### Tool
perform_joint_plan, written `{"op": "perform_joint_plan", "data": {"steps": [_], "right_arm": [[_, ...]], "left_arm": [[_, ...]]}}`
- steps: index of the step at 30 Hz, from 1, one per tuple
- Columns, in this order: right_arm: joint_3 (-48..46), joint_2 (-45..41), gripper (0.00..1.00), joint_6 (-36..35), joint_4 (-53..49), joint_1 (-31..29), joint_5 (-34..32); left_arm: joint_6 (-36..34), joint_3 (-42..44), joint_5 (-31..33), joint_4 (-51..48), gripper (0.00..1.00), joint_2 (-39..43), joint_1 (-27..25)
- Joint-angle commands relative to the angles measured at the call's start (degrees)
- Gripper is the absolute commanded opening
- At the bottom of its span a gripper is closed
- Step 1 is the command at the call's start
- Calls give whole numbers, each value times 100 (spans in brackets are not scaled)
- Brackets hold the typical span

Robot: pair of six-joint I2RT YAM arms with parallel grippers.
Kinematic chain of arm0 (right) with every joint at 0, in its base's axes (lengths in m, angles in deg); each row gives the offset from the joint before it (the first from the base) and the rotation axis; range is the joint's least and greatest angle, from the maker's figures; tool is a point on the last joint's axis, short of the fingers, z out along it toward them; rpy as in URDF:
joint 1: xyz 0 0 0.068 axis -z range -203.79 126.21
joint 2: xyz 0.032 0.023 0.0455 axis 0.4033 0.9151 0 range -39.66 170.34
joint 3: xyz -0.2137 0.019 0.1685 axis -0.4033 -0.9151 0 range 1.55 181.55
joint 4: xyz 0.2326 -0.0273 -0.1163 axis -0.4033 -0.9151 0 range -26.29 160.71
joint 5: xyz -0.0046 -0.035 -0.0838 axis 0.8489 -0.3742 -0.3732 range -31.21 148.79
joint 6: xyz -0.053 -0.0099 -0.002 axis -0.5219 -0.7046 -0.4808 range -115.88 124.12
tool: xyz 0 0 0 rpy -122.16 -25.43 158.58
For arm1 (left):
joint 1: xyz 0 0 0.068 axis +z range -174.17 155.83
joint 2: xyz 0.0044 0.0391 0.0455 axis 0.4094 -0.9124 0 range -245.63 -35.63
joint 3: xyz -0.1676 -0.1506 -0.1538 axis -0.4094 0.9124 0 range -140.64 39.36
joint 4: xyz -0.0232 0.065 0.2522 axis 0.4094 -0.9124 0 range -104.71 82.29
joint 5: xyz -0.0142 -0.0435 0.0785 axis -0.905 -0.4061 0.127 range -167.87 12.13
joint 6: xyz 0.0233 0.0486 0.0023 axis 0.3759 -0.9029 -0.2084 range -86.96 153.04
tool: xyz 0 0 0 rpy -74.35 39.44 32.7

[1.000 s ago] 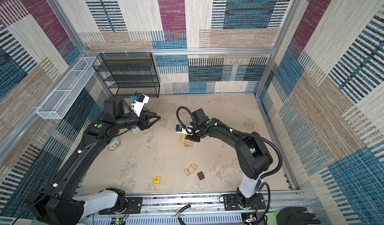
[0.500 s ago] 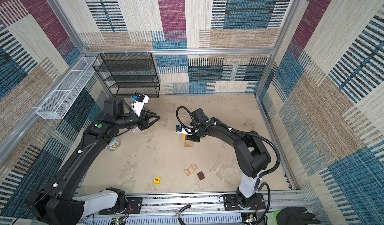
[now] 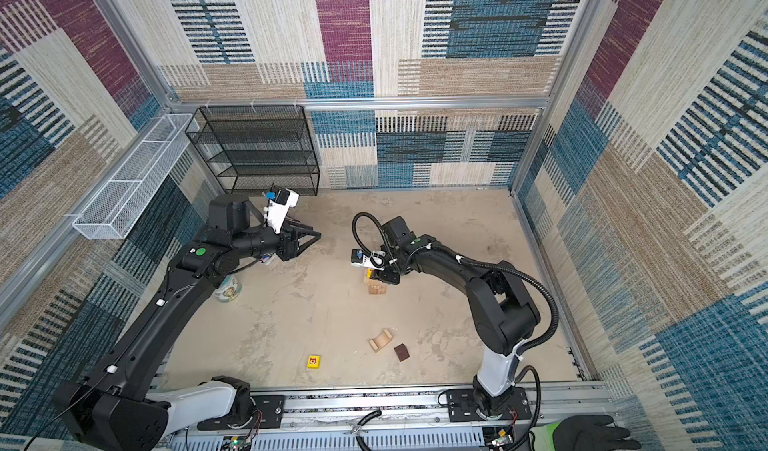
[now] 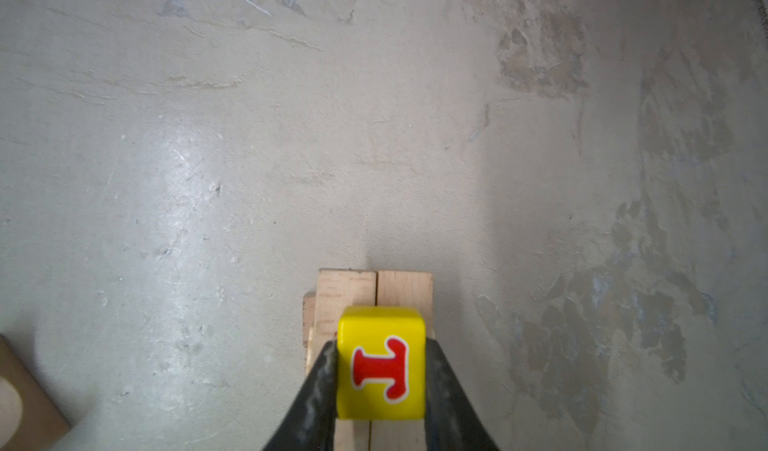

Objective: Build the wood block tower
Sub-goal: 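Carry the yellow T cube over the tower top with the right gripper, then lower the yellow T cube onto the tower top and open the right gripper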

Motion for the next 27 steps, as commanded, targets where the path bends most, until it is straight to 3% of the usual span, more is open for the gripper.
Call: {"op": "perform_joint_plan", "data": {"steps": [1, 27], "right_arm": [[42, 0, 33, 86, 30, -9, -7], [216, 17, 41, 184, -152, 2, 91]], "left_arm": [[-106, -35, 48, 2, 45, -15, 2], [-123, -80, 33, -60, 45, -41, 2]]}}
